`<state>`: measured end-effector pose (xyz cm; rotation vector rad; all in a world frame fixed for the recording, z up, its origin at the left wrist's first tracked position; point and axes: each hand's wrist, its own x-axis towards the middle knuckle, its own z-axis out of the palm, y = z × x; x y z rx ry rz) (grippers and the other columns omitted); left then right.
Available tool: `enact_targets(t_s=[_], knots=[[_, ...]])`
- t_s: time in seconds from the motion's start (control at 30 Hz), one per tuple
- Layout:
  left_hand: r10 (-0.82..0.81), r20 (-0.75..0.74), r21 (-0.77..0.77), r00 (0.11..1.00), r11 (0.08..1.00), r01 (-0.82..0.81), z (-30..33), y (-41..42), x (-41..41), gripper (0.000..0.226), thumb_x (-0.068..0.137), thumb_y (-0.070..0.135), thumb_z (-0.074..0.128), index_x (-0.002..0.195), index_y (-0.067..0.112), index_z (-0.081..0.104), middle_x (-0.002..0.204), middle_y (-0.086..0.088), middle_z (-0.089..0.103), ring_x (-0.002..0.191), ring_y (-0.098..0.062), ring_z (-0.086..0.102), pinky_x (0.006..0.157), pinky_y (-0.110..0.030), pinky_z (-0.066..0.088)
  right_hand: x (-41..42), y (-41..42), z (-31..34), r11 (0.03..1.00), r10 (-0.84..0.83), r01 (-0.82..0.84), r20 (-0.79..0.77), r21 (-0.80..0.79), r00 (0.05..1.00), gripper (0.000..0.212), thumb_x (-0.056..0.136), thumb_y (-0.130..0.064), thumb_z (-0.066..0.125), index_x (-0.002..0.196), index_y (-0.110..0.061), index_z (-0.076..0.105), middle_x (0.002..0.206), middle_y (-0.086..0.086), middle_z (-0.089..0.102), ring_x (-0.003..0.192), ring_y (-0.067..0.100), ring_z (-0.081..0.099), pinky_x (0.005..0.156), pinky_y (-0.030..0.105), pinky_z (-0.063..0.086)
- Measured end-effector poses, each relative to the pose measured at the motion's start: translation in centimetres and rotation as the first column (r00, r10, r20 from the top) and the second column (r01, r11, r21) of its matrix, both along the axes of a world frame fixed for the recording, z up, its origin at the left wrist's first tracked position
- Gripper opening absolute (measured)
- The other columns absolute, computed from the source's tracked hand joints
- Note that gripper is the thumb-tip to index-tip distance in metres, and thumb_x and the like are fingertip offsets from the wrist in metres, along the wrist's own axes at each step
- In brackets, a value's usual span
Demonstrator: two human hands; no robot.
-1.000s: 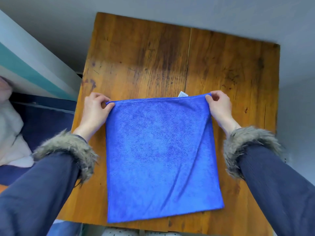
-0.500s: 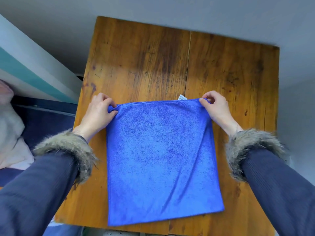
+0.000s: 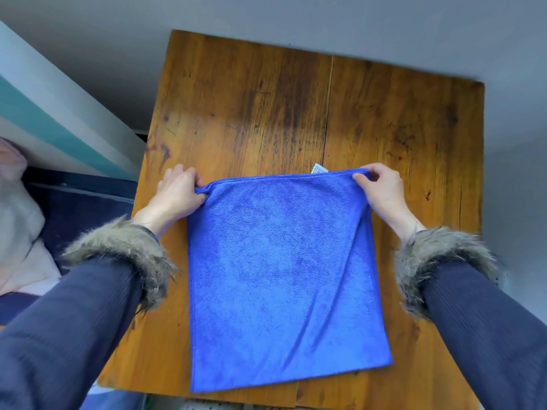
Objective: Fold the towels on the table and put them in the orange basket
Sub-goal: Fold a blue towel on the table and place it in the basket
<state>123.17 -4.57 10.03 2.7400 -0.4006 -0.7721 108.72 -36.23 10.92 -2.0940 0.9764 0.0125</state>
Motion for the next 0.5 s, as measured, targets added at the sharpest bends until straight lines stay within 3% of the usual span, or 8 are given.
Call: enact_targets(t_s=[0.13, 0.23, 0.37, 0.5], knots=[[0.156, -0.024, -0.291, 0.987, 0.944, -0.156, 0.5, 1.4, -0.7, 0.014, 0.081, 0.014, 0.069, 0.090, 0.016, 0.058, 0.088, -0.003, 0.060, 0.079, -0.019, 0.049, 0.066, -0.027, 0.035, -0.6, 0.0, 0.8, 0.971, -0.161, 0.142, 0.089, 0.190, 0.983, 0.003, 0.086, -0.012, 0.063, 0.085, -0.012, 0.066, 0.084, 0.001, 0.063, 0.075, 0.011, 0.056, 0.070, 0.024, 0.045], [0.318, -0.168, -0.503, 0.933, 0.787, -0.358, 1.2, 2.7, -1.4, 0.017, 0.080, 0.010, 0.070, 0.088, 0.020, 0.060, 0.085, -0.007, 0.063, 0.075, -0.015, 0.055, 0.067, -0.020, 0.044, -1.4, 0.0, 1.9, 0.908, -0.279, 0.224, 0.112, 0.354, 0.954, 0.010, 0.085, -0.008, 0.063, 0.077, -0.012, 0.066, 0.077, 0.001, 0.064, 0.069, 0.011, 0.057, 0.065, 0.023, 0.046], [0.372, -0.229, -0.596, 0.899, 0.677, -0.432, 3.1, 3.7, -2.3, 0.020, 0.082, 0.004, 0.067, 0.077, 0.022, 0.060, 0.072, 0.007, 0.065, 0.058, 0.007, 0.056, 0.056, -0.005, 0.042, -2.6, 0.5, 4.1, 0.860, -0.346, 0.252, 0.144, 0.444, 0.927, 0.012, 0.085, -0.004, 0.062, 0.077, -0.012, 0.064, 0.077, 0.004, 0.063, 0.071, 0.014, 0.058, 0.066, 0.024, 0.047], [0.345, -0.248, -0.644, 0.905, 0.640, -0.420, 5.6, 4.6, -2.7, 0.016, 0.083, 0.008, 0.067, 0.078, 0.022, 0.064, 0.064, 0.018, 0.068, 0.062, 0.005, 0.057, 0.065, -0.011, 0.046, -4.4, 1.4, 7.3, 0.823, -0.396, 0.258, 0.186, 0.505, 0.899, 0.010, 0.085, -0.001, 0.061, 0.080, -0.009, 0.063, 0.080, 0.007, 0.064, 0.075, 0.017, 0.060, 0.071, 0.026, 0.049]])
